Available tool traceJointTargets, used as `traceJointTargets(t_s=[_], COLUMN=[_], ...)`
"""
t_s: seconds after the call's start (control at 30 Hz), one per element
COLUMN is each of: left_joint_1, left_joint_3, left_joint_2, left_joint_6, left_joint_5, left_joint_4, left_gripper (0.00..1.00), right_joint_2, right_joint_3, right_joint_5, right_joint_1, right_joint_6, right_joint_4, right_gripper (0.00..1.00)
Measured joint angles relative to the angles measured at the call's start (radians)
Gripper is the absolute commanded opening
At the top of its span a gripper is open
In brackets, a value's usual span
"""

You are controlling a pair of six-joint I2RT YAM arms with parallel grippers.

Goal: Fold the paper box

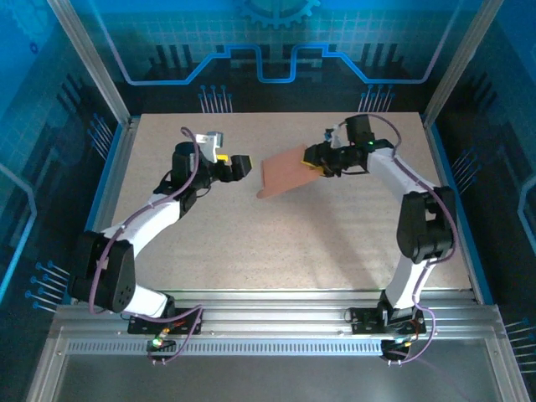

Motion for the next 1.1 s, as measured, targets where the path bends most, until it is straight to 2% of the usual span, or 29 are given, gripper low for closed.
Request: traceJointTargets(t_s=[0.13,0.37,0.53,0.63,0.9,1.1], left_joint_1=[0.0,-0.042,-0.155,-0.242,-0.317,-0.368], left_joint_3=[-0.066,-0.307,-0.334,-0.341,-0.398,-0.403], left_joint_2=[-0.024,-0.064,-0.067,-0.064,0.025,0.031], left_joint_6=[0.204,0.678,0.995,1.163,1.497,1.657], left_joint_5=[0.004,0.032,-0.023,-0.092,-0.23,-0.257], left_joint_4=[0.09,0.326,0.41,0.524,0.848,0.891], left_gripper=[0.99,0.99,0.99,0.99,0.94,0.88], right_joint_2=[-0.077,-0.168,-0.206,-0.225,-0.244,-0.244], right_joint_3=[-0.084,-0.149,-0.18,-0.193,-0.194,-0.194], right_joint_5=[-0.082,-0.245,-0.349,-0.394,-0.463,-0.481], right_joint_1=[-0.06,-0.158,-0.198,-0.196,-0.196,-0.188], right_joint_6=[0.054,0.093,0.093,0.077,-0.024,-0.059], right_joint_4=[0.037,0.055,0.05,0.02,-0.104,-0.156], right_gripper=[0.45,0.45,0.45,0.45,0.45,0.45])
